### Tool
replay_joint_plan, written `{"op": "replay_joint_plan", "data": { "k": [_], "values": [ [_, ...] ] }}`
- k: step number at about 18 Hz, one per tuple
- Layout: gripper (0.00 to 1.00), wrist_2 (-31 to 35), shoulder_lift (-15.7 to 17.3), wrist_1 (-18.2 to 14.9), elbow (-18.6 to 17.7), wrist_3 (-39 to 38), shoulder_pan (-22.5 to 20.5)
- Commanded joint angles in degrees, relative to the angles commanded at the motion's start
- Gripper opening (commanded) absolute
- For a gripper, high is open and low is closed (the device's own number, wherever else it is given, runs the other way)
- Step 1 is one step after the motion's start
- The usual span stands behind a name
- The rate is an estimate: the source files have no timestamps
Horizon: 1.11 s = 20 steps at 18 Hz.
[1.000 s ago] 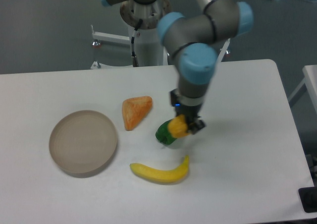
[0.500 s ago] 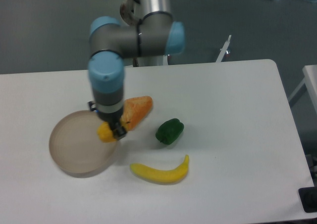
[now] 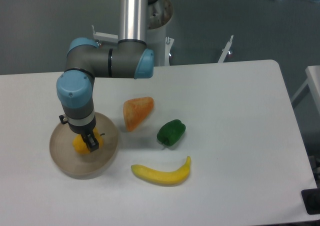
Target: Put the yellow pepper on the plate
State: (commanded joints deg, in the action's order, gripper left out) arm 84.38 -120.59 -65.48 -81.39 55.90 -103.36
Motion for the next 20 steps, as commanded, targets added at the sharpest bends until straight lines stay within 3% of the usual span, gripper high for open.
{"op": "replay_joint_plan", "data": {
  "k": [5,10,14,17,20],
  "values": [
    [1.0,0.4,0.6,-0.2,1.2,0.3,-1.1],
    [1.0,0.4,3.4,-0.4,1.3,1.2,-8.6],
    [1.0,0.5,6.8,-1.1,0.4,11.1,-15.5],
    [1.0,1.6,8.3,-6.3,1.5,19.1,-21.3],
    [1.0,4.0,8.9,-7.9,1.3,27.3,-26.3]
  ]
}}
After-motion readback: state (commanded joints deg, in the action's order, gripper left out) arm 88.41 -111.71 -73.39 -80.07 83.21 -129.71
